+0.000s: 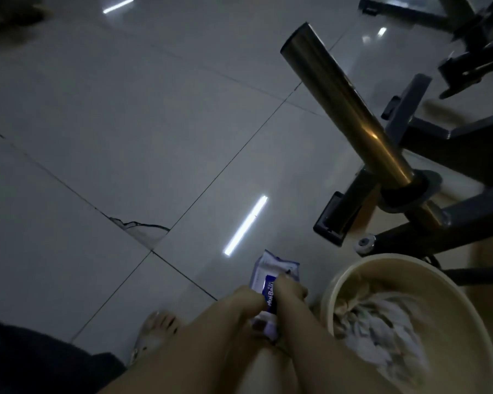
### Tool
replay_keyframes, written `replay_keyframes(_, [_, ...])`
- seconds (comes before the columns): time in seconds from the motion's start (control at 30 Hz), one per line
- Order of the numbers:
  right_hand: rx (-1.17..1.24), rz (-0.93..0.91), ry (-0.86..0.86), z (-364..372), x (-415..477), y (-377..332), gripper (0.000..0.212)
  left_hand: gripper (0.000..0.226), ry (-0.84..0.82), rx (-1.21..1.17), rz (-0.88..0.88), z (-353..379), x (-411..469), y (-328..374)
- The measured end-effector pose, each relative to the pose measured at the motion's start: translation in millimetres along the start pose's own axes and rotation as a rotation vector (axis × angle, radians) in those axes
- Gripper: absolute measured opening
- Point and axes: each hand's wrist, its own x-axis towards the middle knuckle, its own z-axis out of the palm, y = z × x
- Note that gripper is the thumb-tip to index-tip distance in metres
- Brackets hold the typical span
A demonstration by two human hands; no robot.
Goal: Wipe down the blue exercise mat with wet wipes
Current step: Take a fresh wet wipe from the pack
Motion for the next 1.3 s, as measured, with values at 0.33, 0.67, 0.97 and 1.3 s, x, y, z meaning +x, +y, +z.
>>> replay_keyframes(0.33, [0.427, -0.12, -0.39, 4, -11, -3, 0.061, 0.043, 0.221, -0.359, 0.032, -37, -49, 18])
replay_keyframes(0.67, [0.392, -0.684, -0.741, -32, -261, -140, 0.062, 0.055, 0.542, -0.53, 0.498, -162, -190, 78])
replay_keyframes(0.97, [0.391, -0.989, -1.298, 10, -495, -157, 0.067, 0.049, 0.912, -0.57, 0.89, -307, -374, 19])
replay_keyframes(1.3, [0.167, -0.981, -1.389, 159, -629, -57, 0.051, 0.065, 1.726, 0.041, 0.633, -384, -445, -154])
